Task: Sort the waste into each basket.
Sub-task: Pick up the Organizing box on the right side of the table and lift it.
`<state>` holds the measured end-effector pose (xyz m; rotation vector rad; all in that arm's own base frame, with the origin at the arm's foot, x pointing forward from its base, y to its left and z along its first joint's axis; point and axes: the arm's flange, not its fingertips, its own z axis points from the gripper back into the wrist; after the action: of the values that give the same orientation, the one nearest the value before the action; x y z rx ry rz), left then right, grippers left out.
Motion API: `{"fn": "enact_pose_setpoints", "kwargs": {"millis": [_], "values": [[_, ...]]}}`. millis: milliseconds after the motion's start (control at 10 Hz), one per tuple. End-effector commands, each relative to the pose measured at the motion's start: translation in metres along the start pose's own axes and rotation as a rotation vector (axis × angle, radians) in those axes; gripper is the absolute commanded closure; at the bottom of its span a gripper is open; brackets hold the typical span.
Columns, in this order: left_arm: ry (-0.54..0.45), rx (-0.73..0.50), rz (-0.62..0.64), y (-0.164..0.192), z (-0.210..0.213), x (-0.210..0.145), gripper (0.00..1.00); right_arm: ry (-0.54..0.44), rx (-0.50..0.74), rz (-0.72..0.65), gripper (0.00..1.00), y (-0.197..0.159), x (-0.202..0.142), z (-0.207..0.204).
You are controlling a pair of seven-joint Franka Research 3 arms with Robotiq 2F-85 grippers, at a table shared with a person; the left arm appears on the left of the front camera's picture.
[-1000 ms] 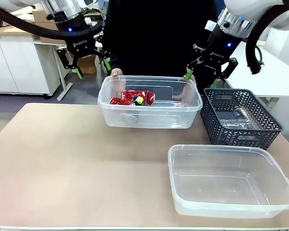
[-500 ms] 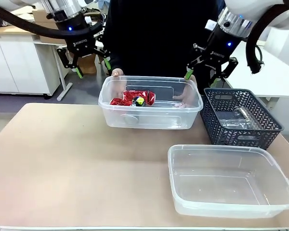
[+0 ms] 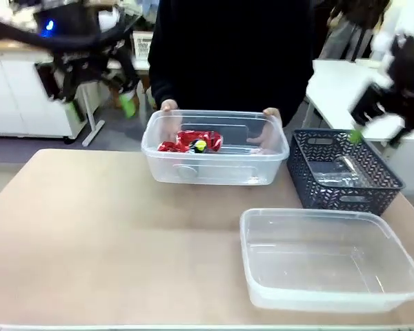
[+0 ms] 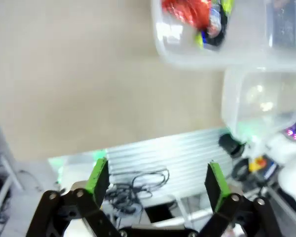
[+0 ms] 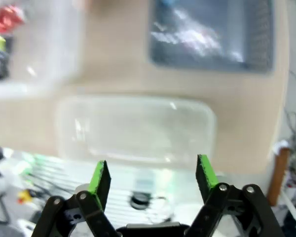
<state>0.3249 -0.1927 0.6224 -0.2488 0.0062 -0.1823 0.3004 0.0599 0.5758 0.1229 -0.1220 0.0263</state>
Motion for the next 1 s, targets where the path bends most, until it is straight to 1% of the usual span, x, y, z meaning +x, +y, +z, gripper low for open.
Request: {"fn": "enact_pose_setpoints", "kwargs": {"millis": [0, 100, 200, 300, 400, 600, 700, 800, 900], "values": [[0.025, -0.071, -0.072, -0.016, -0.049, -0.019, 0.00, 0.015, -0.143, 0.074, 0.11, -0.041, -0.041, -0.015], [0.003, -0.129, -0.100, -0.033, -0.071, -0.027, 0.00, 0.003, -0.151, 0.053, 0.11, -0.052, -0.056, -0.023], [-0.006, -0.143, -0.139, -0.051, -0.086, -0.039, 0.00, -0.029, -0.143, 0.086, 0.11, -0.058, -0.068, -0.029], [-0.002, -0.143, -0.137, -0.068, -0.104, -0.048, 0.00, -0.112, -0.138, 0.046, 0.11, -0.055, -0.070, -0.033], [0.021, -0.091, -0.092, -0.045, -0.067, -0.041, 0.00, 0.028, -0.147, 0.044, 0.11, -0.052, -0.067, -0.023], [0.021, -0.091, -0.092, -0.045, -0.067, -0.041, 0.00, 0.028, -0.147, 0.044, 0.11, -0.052, -0.067, -0.023], [0.015, -0.107, -0.106, -0.059, -0.088, -0.046, 0.00, -0.008, -0.147, 0.046, 0.11, -0.052, -0.068, -0.020], [-0.033, -0.095, -0.014, -0.086, -0.108, -0.050, 0.00, -0.013, -0.102, 0.111, 0.11, -0.049, -0.062, -0.039], [-0.006, -0.112, 0.063, -0.121, -0.140, -0.062, 0.00, 0.020, -0.080, 0.133, 0.11, -0.053, -0.063, -0.065]]}}
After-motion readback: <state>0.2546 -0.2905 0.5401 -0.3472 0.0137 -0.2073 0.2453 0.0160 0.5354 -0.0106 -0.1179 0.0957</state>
